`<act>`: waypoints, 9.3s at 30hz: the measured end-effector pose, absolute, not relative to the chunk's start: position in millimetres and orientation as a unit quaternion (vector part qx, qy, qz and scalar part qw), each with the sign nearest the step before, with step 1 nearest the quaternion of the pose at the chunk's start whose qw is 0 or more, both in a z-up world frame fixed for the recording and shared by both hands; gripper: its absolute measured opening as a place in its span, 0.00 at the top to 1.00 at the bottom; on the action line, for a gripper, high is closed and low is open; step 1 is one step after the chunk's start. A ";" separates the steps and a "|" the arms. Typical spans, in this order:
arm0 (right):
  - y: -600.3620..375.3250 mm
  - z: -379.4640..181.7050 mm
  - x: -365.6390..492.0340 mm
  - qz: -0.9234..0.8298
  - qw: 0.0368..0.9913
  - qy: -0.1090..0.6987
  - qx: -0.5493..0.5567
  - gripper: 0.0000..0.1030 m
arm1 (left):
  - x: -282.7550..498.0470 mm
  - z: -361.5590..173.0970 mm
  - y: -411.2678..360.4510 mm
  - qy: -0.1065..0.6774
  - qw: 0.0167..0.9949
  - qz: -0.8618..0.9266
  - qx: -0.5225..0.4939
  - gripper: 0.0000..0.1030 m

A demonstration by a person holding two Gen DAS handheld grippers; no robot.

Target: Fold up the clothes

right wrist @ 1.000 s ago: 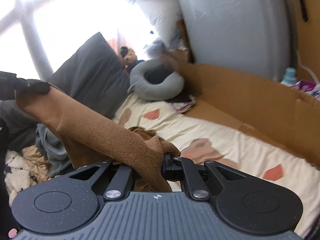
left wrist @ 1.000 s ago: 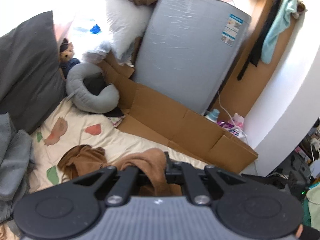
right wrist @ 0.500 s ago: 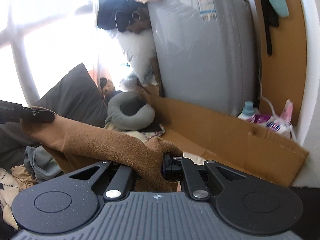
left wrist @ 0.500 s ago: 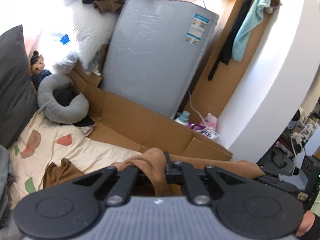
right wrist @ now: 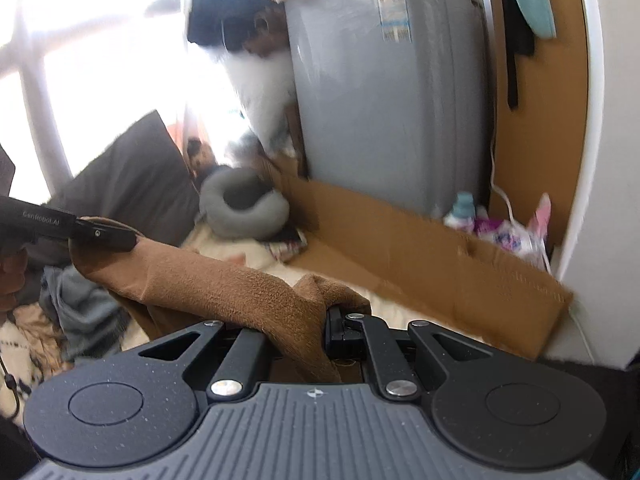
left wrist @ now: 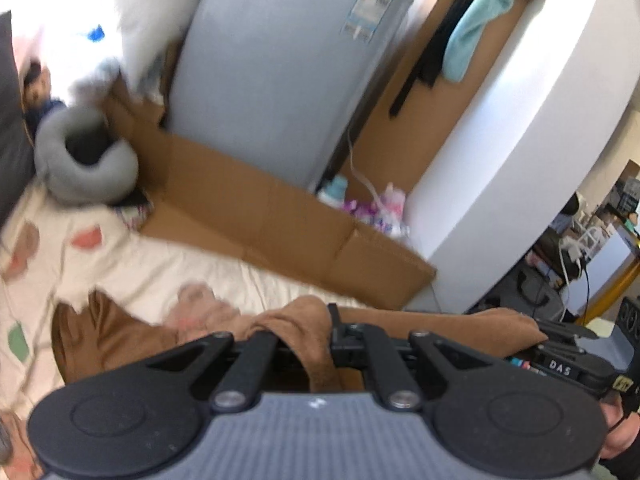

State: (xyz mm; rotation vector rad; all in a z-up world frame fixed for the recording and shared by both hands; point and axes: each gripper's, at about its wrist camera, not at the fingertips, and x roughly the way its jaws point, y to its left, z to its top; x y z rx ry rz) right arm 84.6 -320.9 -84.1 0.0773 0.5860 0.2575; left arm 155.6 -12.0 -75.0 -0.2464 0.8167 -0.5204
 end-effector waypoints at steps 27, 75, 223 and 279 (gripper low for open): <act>-411.4 -252.1 135.6 -0.036 0.906 0.417 0.066 0.95 | 200.2 -205.3 -72.8 0.497 0.783 -0.333 -0.167 0.70; -453.8 -321.7 159.2 -0.077 0.878 0.468 0.068 0.94 | 208.6 -407.7 -12.2 0.603 0.750 -0.189 -0.196 0.96; -279.8 -405.8 206.7 0.188 0.839 0.509 0.039 0.38 | 131.4 -330.6 290.5 0.650 0.760 0.001 -0.006 0.96; -428.8 -353.0 -9.7 -0.130 0.780 0.612 0.016 0.97 | 117.8 -334.4 209.2 0.576 0.803 -0.145 -0.051 0.43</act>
